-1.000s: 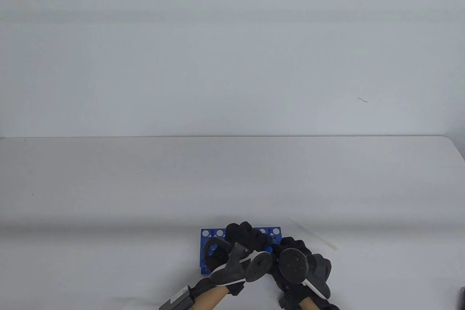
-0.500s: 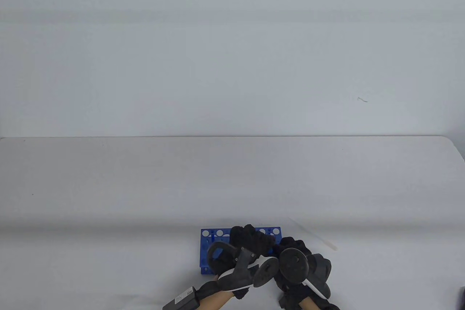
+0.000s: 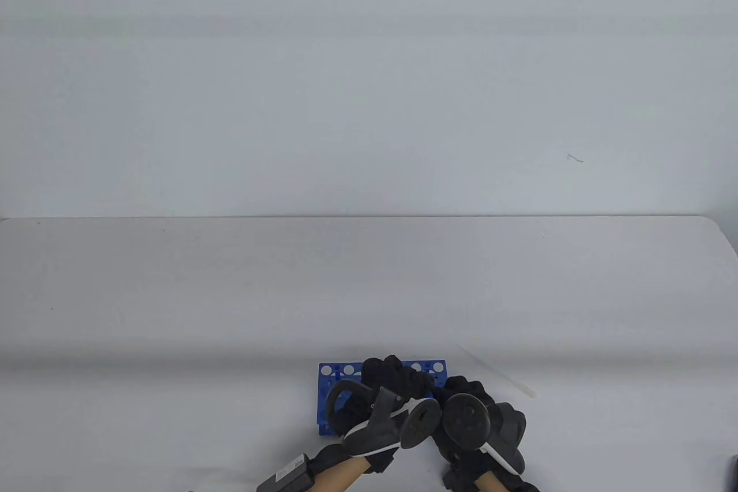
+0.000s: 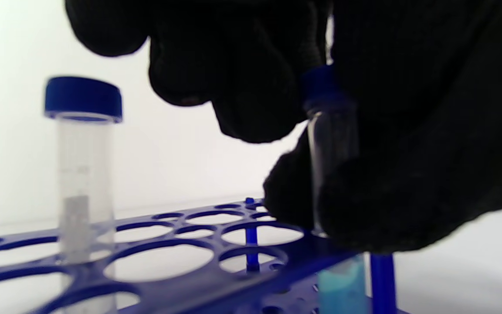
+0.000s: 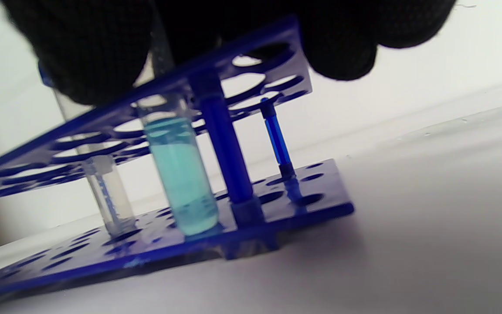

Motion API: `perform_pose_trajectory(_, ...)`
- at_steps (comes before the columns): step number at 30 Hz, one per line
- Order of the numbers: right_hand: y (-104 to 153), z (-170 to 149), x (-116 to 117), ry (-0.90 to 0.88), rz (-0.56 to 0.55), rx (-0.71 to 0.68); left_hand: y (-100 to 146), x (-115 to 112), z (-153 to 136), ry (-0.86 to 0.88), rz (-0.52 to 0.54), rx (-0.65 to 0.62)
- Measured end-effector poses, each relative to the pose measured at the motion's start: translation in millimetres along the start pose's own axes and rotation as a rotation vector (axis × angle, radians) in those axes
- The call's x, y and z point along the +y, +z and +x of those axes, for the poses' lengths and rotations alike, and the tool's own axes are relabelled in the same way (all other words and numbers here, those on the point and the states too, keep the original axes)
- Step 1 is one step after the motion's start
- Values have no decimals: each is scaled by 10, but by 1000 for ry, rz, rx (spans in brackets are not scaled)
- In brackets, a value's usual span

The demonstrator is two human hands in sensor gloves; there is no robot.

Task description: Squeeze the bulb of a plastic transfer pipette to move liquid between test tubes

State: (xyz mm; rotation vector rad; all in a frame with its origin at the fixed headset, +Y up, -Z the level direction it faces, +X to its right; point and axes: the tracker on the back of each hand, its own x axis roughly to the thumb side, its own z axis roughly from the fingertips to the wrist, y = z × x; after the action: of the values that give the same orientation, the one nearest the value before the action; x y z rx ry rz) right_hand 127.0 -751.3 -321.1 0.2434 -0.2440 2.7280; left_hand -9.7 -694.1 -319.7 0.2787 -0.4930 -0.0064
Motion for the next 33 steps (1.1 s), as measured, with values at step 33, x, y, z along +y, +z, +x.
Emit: perform_pose_trajectory(33,-2,-11,8,-12,1,3,-11,40,-34,22,-76,-41)
